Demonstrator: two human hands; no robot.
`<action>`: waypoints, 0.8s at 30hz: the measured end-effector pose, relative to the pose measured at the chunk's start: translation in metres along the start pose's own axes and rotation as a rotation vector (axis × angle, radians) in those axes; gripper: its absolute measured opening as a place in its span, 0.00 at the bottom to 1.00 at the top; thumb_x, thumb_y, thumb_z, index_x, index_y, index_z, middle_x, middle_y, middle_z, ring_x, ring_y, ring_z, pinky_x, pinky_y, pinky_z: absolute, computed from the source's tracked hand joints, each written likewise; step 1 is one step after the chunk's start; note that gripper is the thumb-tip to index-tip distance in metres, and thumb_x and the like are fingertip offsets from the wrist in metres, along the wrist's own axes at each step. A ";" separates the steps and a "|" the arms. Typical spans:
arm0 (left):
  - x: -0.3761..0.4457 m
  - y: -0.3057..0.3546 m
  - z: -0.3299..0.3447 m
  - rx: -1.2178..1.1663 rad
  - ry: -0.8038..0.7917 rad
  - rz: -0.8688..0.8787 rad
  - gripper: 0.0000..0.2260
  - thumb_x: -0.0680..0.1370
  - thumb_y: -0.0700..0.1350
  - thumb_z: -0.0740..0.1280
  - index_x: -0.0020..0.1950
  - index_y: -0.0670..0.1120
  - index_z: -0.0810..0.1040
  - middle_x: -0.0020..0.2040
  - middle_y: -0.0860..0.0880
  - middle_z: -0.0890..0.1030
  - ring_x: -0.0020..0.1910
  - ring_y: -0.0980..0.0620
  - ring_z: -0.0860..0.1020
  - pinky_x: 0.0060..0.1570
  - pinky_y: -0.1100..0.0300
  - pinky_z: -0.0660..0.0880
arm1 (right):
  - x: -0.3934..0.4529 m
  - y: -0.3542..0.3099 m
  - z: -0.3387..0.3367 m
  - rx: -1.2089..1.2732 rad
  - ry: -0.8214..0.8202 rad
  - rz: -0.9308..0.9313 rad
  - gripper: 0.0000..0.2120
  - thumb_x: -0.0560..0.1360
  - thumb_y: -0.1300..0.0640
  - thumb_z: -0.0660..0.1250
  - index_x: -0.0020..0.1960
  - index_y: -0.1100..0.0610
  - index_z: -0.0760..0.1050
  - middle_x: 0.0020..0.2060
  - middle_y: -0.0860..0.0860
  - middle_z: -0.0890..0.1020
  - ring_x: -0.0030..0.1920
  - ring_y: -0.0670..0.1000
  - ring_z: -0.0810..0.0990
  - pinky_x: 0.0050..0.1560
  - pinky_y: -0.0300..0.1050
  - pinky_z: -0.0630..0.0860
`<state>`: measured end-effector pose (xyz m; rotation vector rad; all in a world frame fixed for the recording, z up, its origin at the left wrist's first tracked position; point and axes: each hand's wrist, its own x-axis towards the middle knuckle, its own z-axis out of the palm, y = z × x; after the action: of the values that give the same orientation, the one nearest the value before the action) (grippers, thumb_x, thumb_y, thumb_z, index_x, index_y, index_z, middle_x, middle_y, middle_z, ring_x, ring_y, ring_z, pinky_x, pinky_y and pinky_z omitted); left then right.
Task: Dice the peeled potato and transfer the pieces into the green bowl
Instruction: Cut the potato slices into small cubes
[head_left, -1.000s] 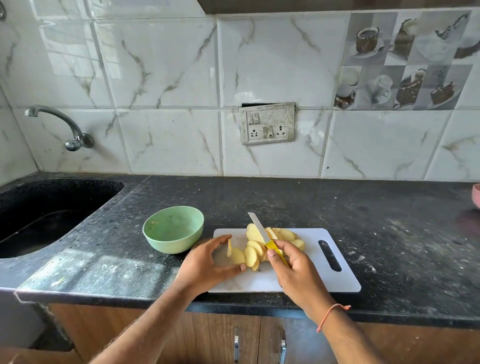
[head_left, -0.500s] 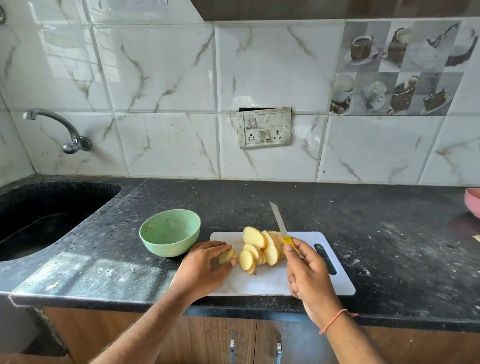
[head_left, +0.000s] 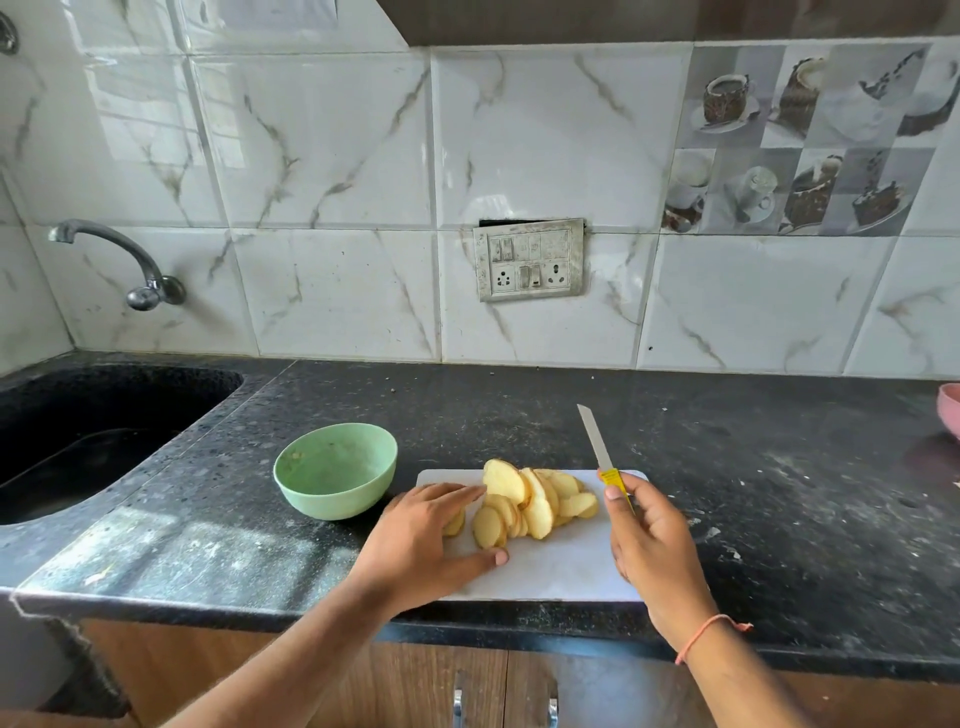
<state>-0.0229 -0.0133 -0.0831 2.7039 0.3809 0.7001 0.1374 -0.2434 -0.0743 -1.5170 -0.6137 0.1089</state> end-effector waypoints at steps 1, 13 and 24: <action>0.006 0.004 -0.001 0.009 -0.037 -0.016 0.42 0.68 0.77 0.69 0.78 0.61 0.71 0.71 0.64 0.76 0.71 0.60 0.72 0.72 0.56 0.69 | 0.000 0.001 0.000 -0.003 0.007 -0.005 0.07 0.85 0.52 0.64 0.58 0.46 0.81 0.29 0.53 0.61 0.28 0.51 0.58 0.27 0.41 0.57; 0.047 -0.001 -0.005 0.107 -0.195 -0.050 0.31 0.74 0.67 0.71 0.76 0.60 0.73 0.69 0.58 0.78 0.69 0.53 0.76 0.67 0.54 0.74 | 0.002 0.010 -0.002 -0.037 0.040 -0.025 0.09 0.85 0.50 0.64 0.59 0.41 0.81 0.29 0.50 0.63 0.29 0.51 0.59 0.31 0.45 0.59; 0.072 0.004 -0.025 -0.013 -0.222 0.160 0.22 0.84 0.50 0.68 0.78 0.58 0.73 0.75 0.57 0.75 0.74 0.57 0.72 0.73 0.61 0.68 | 0.000 0.007 -0.002 -0.011 0.037 -0.013 0.08 0.85 0.52 0.64 0.59 0.44 0.81 0.29 0.51 0.63 0.28 0.51 0.60 0.29 0.43 0.59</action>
<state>0.0259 0.0134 -0.0304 2.7831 0.1066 0.4332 0.1402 -0.2450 -0.0808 -1.5226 -0.5947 0.0673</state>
